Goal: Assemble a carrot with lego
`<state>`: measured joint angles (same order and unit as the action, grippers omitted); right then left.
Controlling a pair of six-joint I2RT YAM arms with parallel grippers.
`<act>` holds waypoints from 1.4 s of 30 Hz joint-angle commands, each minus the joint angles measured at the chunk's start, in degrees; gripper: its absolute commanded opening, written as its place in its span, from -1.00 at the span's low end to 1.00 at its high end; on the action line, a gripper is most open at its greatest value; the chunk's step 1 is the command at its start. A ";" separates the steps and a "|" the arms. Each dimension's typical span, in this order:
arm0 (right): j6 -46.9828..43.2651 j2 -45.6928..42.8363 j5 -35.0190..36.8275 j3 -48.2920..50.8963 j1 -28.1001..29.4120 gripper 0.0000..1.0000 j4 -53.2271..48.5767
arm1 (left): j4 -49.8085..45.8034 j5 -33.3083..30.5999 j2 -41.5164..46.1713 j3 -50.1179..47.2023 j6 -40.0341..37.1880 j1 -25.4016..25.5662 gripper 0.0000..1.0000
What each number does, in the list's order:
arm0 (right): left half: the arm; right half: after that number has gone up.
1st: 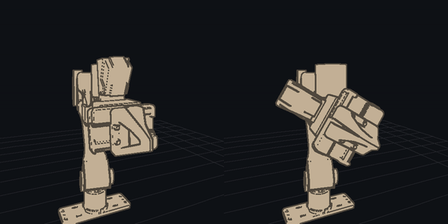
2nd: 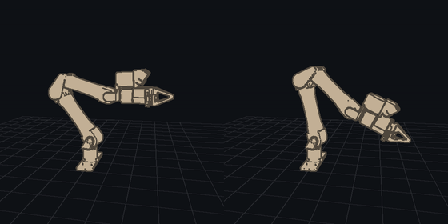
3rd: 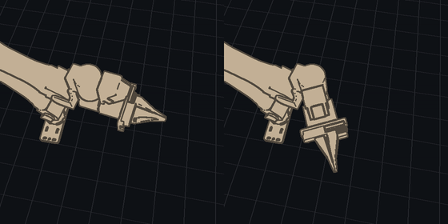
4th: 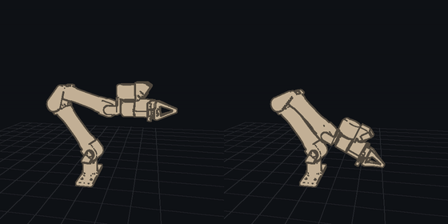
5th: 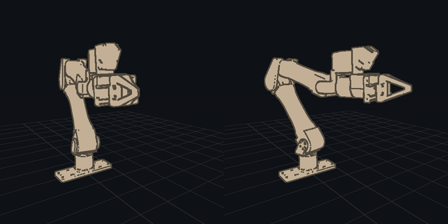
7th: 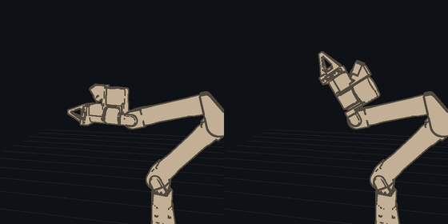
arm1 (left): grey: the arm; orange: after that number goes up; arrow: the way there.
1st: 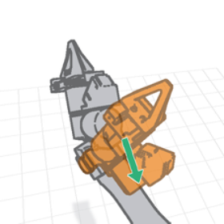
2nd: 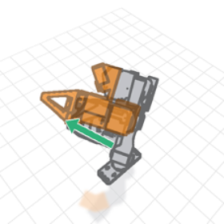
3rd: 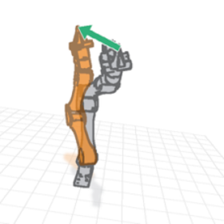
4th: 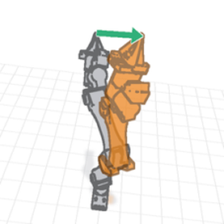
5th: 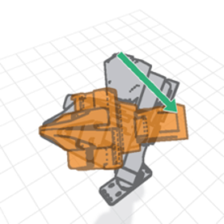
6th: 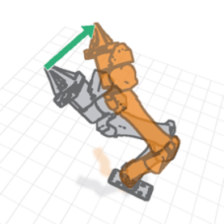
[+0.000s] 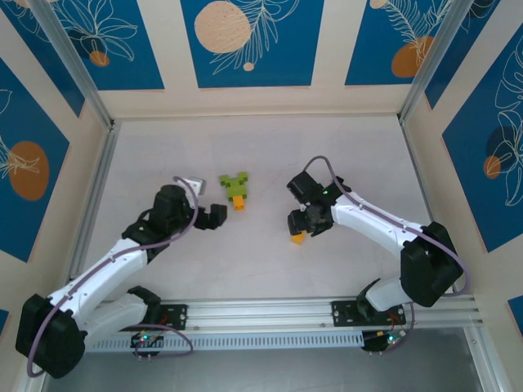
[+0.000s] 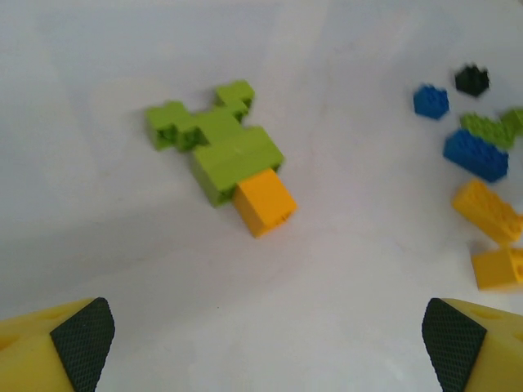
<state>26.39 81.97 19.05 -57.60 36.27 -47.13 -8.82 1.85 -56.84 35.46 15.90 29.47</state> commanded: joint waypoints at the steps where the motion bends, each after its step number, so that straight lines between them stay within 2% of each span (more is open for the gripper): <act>1: -1.41 0.40 0.08 1.25 -2.45 0.23 2.03 | 1.55 -5.34 -0.28 0.17 -2.23 0.76 0.99; 7: -4.93 4.87 -3.49 0.58 -7.47 0.18 5.81 | -0.53 -6.72 2.59 1.01 -3.43 0.71 0.99; 23: -8.89 14.99 -6.77 -2.00 -9.90 0.15 8.64 | -1.64 -6.72 2.14 1.72 -3.99 0.72 0.99; 31: -9.95 17.91 -6.86 -3.29 -9.90 -0.01 9.25 | -1.83 -6.95 2.26 1.63 -4.17 0.74 0.99; 42: -10.16 15.38 -6.50 -3.92 -9.53 -0.20 7.42 | -1.98 -7.05 1.83 1.72 -4.37 0.61 0.99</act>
<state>16.82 99.55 13.89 -60.01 26.61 -38.11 -9.52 -4.60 -54.87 35.46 12.88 29.98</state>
